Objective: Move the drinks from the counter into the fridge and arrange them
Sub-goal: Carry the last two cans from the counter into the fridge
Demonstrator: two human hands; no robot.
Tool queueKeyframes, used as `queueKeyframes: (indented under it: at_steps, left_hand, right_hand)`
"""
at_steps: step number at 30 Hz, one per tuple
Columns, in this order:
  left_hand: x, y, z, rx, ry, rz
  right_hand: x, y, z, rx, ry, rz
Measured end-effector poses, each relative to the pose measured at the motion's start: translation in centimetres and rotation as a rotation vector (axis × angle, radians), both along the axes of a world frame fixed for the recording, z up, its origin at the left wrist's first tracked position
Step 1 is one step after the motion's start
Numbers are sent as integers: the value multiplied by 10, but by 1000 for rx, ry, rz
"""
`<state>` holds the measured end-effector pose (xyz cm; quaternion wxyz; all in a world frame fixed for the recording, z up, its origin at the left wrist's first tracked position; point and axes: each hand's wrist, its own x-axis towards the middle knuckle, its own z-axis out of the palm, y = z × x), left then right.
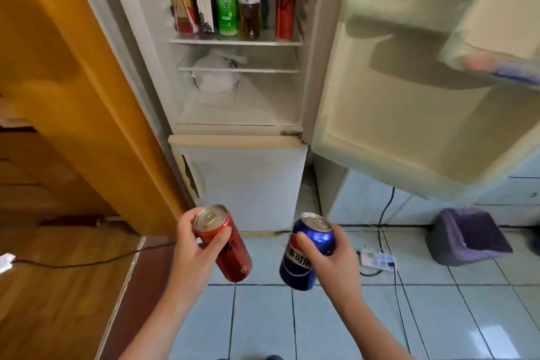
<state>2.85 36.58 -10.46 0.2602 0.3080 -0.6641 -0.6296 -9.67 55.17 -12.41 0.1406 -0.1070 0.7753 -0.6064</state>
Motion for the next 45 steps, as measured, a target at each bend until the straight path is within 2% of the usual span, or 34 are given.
queueKeyframes:
  at_steps: [5,11,20,27,37,45]
  left_hand:
    - [-63,-32,13,4,41,40]
    - [-148,-82,15,9,65,-6]
    - [-265,-199,15,49,118,-68]
    - [-329,-273,40,-11,156,-110]
    - [-385,-306,91,-111,267,-183]
    - [-427,-306,130,-216,417,-202]
  right_hand:
    - [-75,-39,19,-20,33,27]
    - [-151,-94,31,-48,100,27]
    - [-255,-214,36,-74,121,-39]
    - [-309,-288,74,-115,226,-55]
    - [-371,-337,132,-241,422,-109]
    - [-400,-350,150,-261,489,-141]
